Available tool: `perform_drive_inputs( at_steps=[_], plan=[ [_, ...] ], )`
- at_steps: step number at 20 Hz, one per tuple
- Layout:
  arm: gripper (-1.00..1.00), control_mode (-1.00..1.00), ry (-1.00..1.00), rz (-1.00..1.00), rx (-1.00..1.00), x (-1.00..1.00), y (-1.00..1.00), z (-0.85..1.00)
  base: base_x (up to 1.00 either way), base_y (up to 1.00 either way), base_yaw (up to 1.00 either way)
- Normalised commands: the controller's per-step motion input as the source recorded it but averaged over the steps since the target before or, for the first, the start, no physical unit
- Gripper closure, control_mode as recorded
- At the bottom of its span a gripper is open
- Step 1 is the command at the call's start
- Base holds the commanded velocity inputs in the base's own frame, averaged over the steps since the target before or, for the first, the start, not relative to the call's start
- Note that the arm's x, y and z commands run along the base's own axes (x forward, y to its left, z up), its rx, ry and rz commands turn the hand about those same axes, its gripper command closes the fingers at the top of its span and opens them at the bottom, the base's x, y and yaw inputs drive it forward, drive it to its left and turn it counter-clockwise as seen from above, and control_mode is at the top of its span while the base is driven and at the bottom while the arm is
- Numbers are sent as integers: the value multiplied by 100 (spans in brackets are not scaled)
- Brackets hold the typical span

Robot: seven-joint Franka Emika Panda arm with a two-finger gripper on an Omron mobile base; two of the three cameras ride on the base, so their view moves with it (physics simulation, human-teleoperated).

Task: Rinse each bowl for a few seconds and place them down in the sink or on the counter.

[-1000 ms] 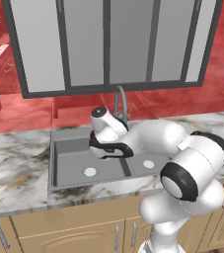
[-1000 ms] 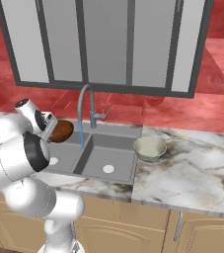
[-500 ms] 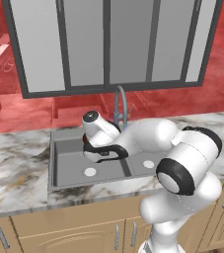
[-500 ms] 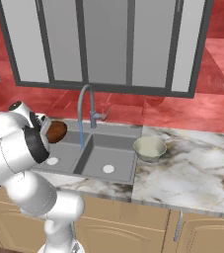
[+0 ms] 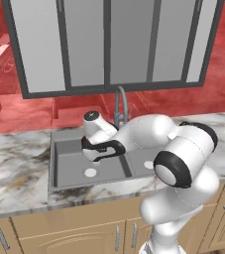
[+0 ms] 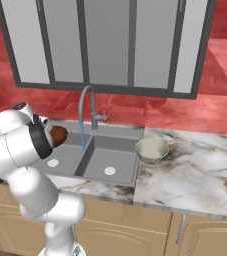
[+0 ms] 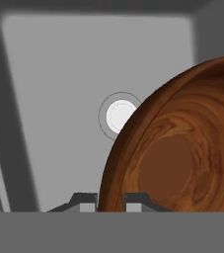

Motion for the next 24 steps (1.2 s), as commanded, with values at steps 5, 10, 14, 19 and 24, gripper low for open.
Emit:
perform_drive_inputs(
  at_steps=[5,10,14,19,24],
  plan=[
    [100,-100,5,0,6,0,9,-15,0,0,0],
    [100,-100,-1,0,0,0,11,-20,0,0,0],
    [100,-100,-1,0,0,0,14,-26,0,0,0],
    [100,-100,0,0,0,4,7,-23,0,0,0],
    [100,-100,0,0,2,10,0,-16,0,0,0]
  ],
)
